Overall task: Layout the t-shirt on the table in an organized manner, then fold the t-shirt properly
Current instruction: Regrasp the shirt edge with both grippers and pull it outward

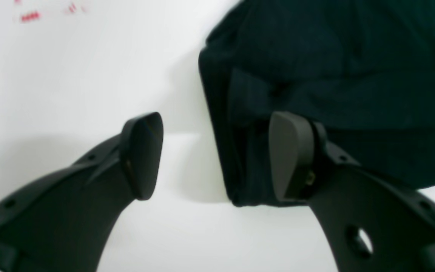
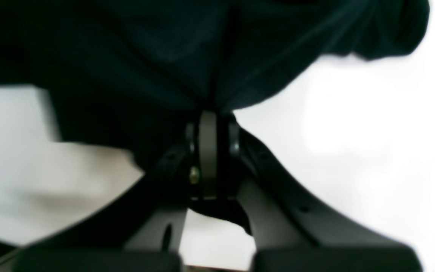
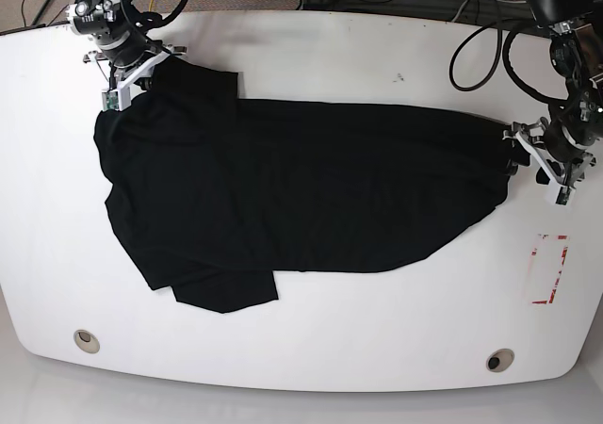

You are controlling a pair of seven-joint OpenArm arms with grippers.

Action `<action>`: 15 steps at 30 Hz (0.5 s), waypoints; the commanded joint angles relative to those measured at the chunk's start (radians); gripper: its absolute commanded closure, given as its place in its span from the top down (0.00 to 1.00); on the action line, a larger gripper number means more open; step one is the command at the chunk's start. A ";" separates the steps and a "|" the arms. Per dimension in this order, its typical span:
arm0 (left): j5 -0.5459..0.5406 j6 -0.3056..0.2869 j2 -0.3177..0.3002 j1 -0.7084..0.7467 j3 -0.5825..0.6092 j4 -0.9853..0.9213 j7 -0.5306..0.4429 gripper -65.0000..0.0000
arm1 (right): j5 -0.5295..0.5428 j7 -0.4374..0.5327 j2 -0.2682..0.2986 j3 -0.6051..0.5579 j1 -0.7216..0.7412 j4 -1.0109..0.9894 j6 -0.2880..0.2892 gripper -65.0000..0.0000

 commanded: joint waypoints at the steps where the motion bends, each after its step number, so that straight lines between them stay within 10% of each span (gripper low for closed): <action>1: -0.012 -0.003 -0.016 -0.009 -0.006 0.014 -0.021 0.64 | 0.065 0.007 0.021 -0.022 -0.010 0.030 0.001 0.01; 15: -0.012 -0.003 -0.014 0.014 -0.006 0.016 -0.021 0.64 | 0.232 -0.022 0.100 -0.047 0.114 0.021 0.001 0.02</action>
